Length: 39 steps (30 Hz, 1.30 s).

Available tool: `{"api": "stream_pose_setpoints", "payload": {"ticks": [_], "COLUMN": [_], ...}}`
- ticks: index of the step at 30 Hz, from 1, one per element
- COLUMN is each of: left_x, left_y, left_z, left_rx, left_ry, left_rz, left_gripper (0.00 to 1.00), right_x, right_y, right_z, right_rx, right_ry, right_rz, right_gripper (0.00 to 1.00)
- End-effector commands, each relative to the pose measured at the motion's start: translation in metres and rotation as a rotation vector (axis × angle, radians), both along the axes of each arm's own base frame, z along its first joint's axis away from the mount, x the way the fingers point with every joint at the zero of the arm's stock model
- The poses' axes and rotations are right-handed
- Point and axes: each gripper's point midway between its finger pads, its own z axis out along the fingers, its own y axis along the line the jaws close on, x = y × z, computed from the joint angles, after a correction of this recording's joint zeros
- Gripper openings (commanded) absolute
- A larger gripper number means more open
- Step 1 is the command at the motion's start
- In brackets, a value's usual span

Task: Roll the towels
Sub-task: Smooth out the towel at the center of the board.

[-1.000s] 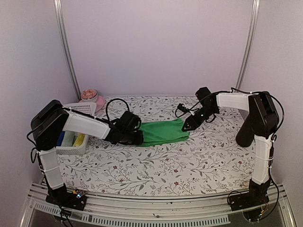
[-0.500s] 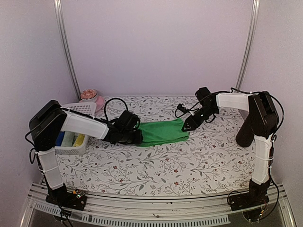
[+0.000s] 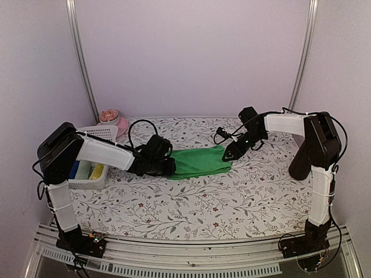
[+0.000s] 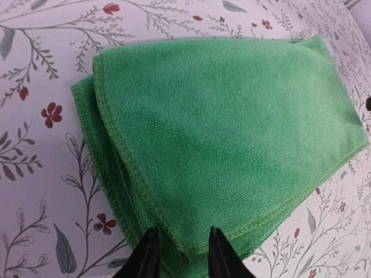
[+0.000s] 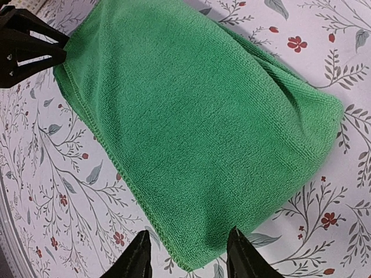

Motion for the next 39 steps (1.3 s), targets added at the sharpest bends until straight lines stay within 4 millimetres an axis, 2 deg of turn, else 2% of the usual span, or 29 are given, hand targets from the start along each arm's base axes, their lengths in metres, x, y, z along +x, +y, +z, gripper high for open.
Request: {"api": "stream_pose_setpoints", "payload": {"ticks": [1, 11, 20, 32, 39], "left_x": [0.01, 0.011, 0.003, -0.013, -0.016], "left_y": [-0.005, -0.003, -0.005, -0.014, -0.003], "left_z": [-0.001, 0.0, 0.015, 0.011, 0.009], "left_rx": [-0.019, -0.012, -0.048, -0.08, -0.037], "left_ry": [-0.01, -0.01, -0.008, 0.024, 0.017], "left_rz": [0.007, 0.02, 0.035, 0.038, 0.08], "left_gripper": [0.24, 0.01, 0.01, 0.01, 0.01], "right_x": [-0.002, -0.001, 0.002, 0.006, 0.005], "right_y": [0.002, 0.001, -0.007, -0.011, -0.009], "right_z": [-0.011, -0.016, -0.023, -0.032, -0.029], "right_rx": [-0.011, -0.027, -0.077, -0.121, -0.123], "right_ry": [0.004, 0.005, -0.009, -0.022, -0.034], "right_rz": [0.014, 0.01, -0.008, -0.02, -0.014], "right_gripper": [0.45, 0.45, 0.44, 0.44, 0.44]}}
